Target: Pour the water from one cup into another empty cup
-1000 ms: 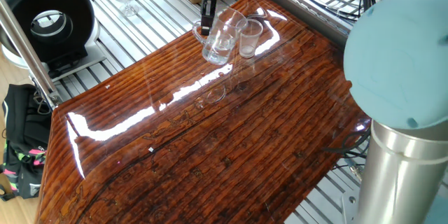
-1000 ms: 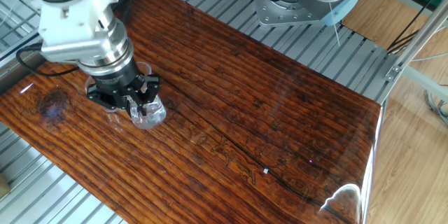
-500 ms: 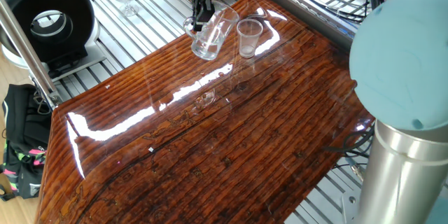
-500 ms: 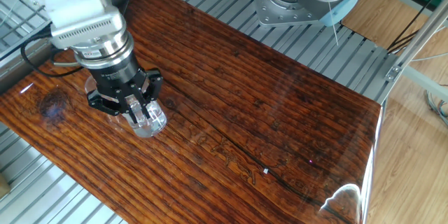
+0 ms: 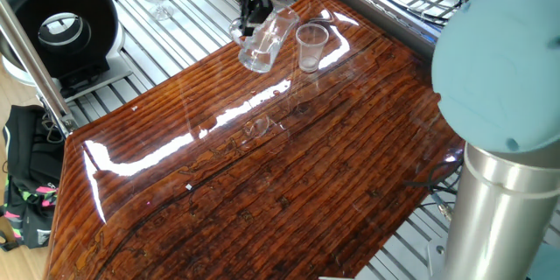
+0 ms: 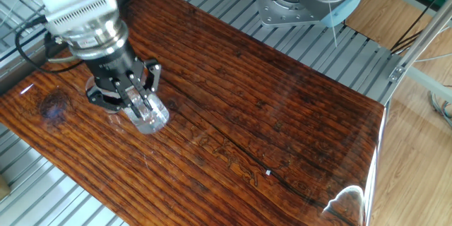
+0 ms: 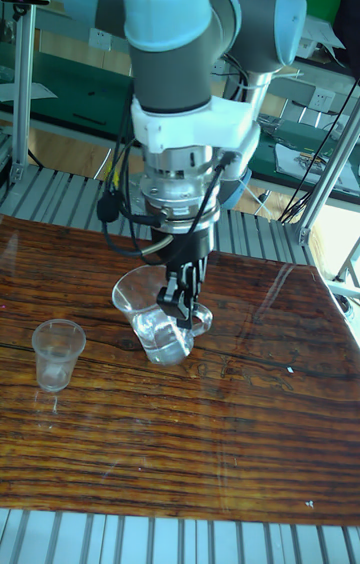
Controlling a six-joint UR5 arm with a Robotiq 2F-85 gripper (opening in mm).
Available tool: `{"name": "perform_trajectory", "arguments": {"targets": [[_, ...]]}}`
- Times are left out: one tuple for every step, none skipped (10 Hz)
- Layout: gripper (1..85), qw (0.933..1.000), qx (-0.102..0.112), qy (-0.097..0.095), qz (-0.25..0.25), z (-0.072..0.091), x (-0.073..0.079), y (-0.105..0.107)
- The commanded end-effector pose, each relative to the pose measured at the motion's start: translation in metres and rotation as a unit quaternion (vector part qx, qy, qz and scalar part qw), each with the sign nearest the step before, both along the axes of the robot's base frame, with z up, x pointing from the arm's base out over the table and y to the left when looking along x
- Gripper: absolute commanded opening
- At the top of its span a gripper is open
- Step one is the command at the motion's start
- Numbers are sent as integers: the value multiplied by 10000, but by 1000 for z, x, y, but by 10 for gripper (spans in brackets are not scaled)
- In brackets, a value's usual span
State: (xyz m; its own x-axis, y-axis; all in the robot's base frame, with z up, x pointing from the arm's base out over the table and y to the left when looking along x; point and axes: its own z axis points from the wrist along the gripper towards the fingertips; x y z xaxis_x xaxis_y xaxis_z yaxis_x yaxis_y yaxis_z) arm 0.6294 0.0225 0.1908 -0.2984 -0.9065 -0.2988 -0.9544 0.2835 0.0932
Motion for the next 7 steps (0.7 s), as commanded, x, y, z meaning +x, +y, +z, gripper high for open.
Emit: {"name": "perform_trajectory", "arguments": {"targets": [[17,9983,359,-82,460,6,-7,-11],[17,9976,435,-125,519,5,-7,-14],[17,9972,458,-140,578,3,-10,-18],[17,9963,433,-207,717,1,-11,-23],[17,9951,427,-316,831,0,-8,-25],[17,9933,492,-390,966,0,-5,-21],[17,9924,518,-442,1027,1,-3,-20]]}}
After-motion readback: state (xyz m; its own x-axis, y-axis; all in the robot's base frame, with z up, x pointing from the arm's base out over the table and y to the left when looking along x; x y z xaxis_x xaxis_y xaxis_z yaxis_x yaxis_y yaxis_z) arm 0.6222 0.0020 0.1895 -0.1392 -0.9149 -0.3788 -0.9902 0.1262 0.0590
